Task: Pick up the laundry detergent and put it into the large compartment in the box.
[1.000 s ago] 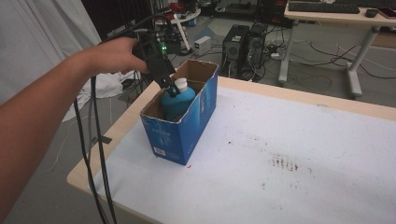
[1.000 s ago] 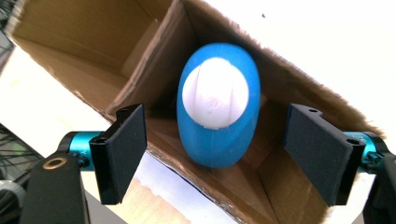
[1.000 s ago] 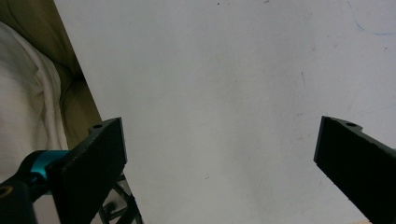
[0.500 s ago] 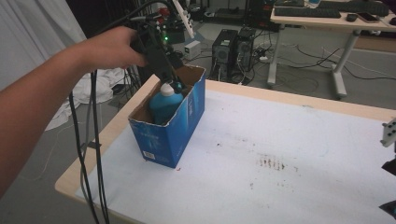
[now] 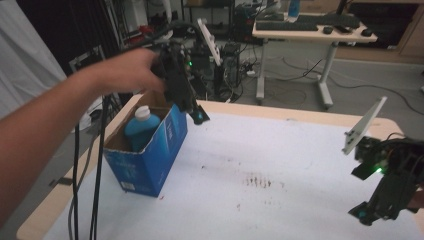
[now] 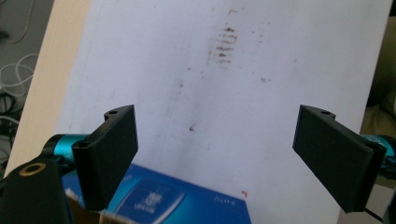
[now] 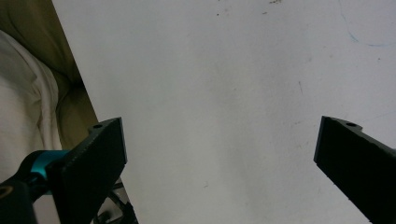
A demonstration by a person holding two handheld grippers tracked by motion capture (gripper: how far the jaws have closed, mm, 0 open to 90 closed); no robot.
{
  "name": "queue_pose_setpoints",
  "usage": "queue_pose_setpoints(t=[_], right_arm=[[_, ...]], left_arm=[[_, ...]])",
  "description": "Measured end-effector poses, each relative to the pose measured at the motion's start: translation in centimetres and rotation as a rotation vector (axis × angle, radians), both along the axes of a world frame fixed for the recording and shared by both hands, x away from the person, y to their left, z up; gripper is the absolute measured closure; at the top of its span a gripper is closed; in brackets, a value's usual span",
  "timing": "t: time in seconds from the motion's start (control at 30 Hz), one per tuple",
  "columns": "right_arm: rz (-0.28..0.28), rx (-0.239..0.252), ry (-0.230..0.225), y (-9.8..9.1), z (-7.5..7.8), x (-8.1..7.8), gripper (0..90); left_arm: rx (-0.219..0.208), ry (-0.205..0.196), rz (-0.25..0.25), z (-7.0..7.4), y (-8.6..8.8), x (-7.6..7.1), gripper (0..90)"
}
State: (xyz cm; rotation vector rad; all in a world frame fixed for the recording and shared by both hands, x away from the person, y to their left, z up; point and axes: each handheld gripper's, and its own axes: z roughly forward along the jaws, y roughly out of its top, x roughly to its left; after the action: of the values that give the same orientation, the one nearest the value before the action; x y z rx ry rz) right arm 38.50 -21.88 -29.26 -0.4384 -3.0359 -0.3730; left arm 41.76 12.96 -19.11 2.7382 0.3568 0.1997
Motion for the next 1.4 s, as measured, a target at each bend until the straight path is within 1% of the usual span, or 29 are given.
queue_pose_setpoints(t=[0.03, 0.07, 0.1, 0.13, 0.17, 0.2, 0.23, 0.27, 0.43, 0.47, 0.5, 0.53, 0.67, 0.73, 0.77, 0.83, 0.9, 0.93, 0.97, 1.0, 1.03, 1.07, 1.1, 1.13, 1.2, 1.23, 1.27, 1.4], right_arm=[[0.002, -0.007, 0.001, 0.1, 0.0, 0.0, 1.5], [0.0, -0.01, 0.0, 0.2, -0.1, 0.0, 1.5], [0.0, -0.01, 0.0, 0.2, -0.1, 0.0, 1.5], [0.003, -0.009, -0.007, 0.3, -0.2, 0.0, 1.5], [0.003, -0.009, -0.007, 0.3, -0.2, 0.0, 1.5], [0.003, -0.008, -0.009, 0.4, -0.1, 0.0, 1.5], [0.006, 0.001, -0.015, 0.4, -0.1, 0.0, 1.5], [0.002, 0.0, -0.015, 0.4, -0.1, 0.0, 1.5], [-0.012, 0.016, -0.031, 0.3, 0.1, 0.1, 1.5], [-0.014, 0.022, -0.037, 0.3, 0.2, 0.1, 1.5], [-0.014, 0.027, -0.041, 0.2, 0.3, 0.1, 1.5], [-0.013, 0.03, -0.049, 0.1, 0.3, 0.2, 1.5], [-0.038, 0.049, -0.062, -0.2, 0.6, 0.2, 1.5], [-0.036, 0.06, -0.072, -0.2, 0.8, 0.3, 1.5], [-0.045, 0.066, -0.072, -0.3, 0.8, 0.3, 1.5], [-0.044, 0.072, -0.082, -0.3, 0.9, 0.2, 1.5], [-0.045, 0.074, -0.091, -0.4, 1.0, 0.2, 1.5], [-0.044, 0.078, -0.094, -0.4, 1.1, 0.1, 1.5], [-0.047, 0.082, -0.1, -0.4, 1.1, 0.1, 1.5], [-0.047, 0.085, -0.1, -0.5, 1.2, 0.1, 1.5], [-0.046, 0.087, -0.102, -0.5, 1.2, 0.1, 1.5], [-0.045, 0.088, -0.101, -0.5, 1.2, 0.1, 1.5], [-0.045, 0.088, -0.1, -0.6, 1.2, 0.1, 1.5], [-0.046, 0.087, -0.1, -0.6, 1.2, 0.1, 1.5], [-0.048, 0.088, -0.099, -0.6, 1.2, 0.1, 1.5], [-0.047, 0.09, -0.101, -0.6, 1.2, 0.1, 1.5], [-0.045, 0.093, -0.101, -0.6, 1.3, 0.1, 1.5], [-0.044, 0.095, -0.102, -0.5, 1.2, 0.1, 1.5]], left_arm=[[0.007, 0.007, -0.012, -0.2, -0.7, 0.2, 9.4], [0.018, 0.014, -0.031, -0.6, -1.9, 0.6, 7.3], [0.018, 0.014, -0.031, -0.6, -1.9, 0.6, 7.2], [0.021, 0.026, -0.047, -0.8, -2.5, 0.7, 4.2], [0.027, 0.032, -0.056, -1.1, -3.2, 0.9, 4.2], [0.04, 0.036, -0.053, -1.5, -4.0, 1.3, 1.7], [0.041, 0.043, -0.056, -1.8, -4.4, 1.5, 1.7], [0.046, 0.04, -0.062, -2.1, -4.8, 1.7, 1.6], [0.092, 0.049, -0.064, -3.3, -6.6, 2.6, 1.7], [0.103, 0.052, -0.065, -3.6, -6.9, 2.7, 1.7], [0.113, 0.049, -0.055, -3.8, -7.1, 2.8, 1.7], [0.123, 0.037, -0.042, -3.9, -7.3, 3.0, 1.7], [0.122, 0.02, -0.006, -4.1, -8.1, 3.4, 1.8], [0.131, 0.022, 0.017, -4.2, -8.5, 3.6, 1.7], [0.138, 0.021, 0.014, -4.3, -8.7, 3.6, 1.8], [0.136, 0.019, 0.021, -4.5, -9.1, 3.4, 1.8], [0.149, 0.014, 0.024, -4.7, -9.6, 3.4, 1.8], [0.158, 0.018, 0.023, -4.9, -9.8, 3.4, 1.8], [0.166, 0.033, 0.013, -5.0, -10.0, 3.4, 1.8], [0.169, 0.039, 0.001, -5.2, -10.2, 3.4, 1.8], [0.172, 0.033, 0.003, -5.4, -10.3, 3.3, 1.8], [0.172, 0.027, 0.01, -5.5, -10.5, 3.3, 1.7], [0.167, 0.034, 0.016, -5.7, -10.6, 3.3, 1.8], [0.167, 0.047, 0.007, -5.8, -10.7, 3.3, 1.8], [0.158, 0.049, 0.0, -6.1, -10.8, 3.1, 1.8], [0.159, 0.057, -0.005, -6.2, -10.9, 3.1, 1.8], [0.15, 0.06, -0.005, -6.3, -10.9, 3.1, 1.8], [0.16, 0.061, -0.01, -6.6, -11.1, 2.9, 1.8]])
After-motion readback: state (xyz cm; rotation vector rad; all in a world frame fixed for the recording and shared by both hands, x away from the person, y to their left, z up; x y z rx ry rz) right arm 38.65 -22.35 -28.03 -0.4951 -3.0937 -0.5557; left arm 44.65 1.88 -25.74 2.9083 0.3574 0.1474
